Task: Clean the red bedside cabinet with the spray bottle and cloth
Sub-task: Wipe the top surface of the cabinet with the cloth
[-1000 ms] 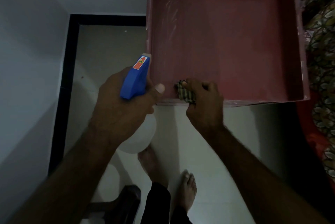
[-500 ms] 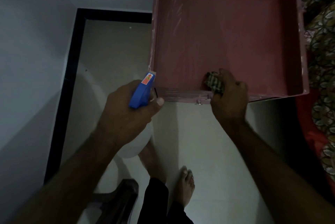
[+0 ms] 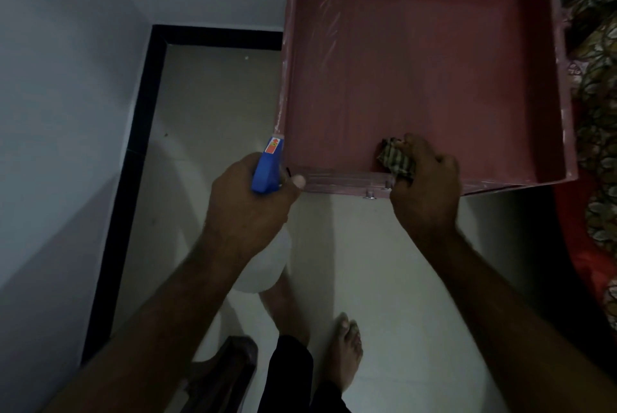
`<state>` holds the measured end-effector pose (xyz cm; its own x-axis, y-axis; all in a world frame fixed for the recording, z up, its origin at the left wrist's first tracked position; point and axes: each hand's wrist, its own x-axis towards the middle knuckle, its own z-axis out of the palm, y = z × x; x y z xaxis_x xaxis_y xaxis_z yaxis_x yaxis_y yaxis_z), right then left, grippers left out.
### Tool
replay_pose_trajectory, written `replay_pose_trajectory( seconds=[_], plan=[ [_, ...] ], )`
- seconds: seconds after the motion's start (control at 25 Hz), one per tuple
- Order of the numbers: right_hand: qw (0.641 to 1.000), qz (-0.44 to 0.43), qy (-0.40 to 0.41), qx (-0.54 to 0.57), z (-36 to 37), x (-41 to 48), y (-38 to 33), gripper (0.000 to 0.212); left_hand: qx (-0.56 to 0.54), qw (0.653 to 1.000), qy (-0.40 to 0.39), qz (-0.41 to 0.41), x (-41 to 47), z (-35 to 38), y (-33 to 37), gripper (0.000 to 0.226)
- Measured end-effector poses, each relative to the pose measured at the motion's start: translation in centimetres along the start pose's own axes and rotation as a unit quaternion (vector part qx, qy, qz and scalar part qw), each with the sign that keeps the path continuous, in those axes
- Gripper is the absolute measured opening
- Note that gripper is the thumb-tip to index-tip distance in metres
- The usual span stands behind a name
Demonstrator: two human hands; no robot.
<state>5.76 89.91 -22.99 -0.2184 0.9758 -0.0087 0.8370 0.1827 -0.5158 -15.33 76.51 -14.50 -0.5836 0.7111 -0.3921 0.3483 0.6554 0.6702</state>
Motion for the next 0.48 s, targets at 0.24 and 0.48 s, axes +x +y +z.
replay_pose_trajectory(
  seconds=[0.24,0.48],
  plan=[
    [1.0,0.014,-0.014,0.006,-0.2,0.1,-0.3,0.075,-0.041,0.999,0.018,0.026,0.6,-0.2,1.5,0.028],
    [0.999,-0.001,-0.005,0.041,-0.2,0.1,-1.5,0.072,-0.055,0.998,-0.002,0.017,0.5,-0.8,0.3,0.03]
  ],
)
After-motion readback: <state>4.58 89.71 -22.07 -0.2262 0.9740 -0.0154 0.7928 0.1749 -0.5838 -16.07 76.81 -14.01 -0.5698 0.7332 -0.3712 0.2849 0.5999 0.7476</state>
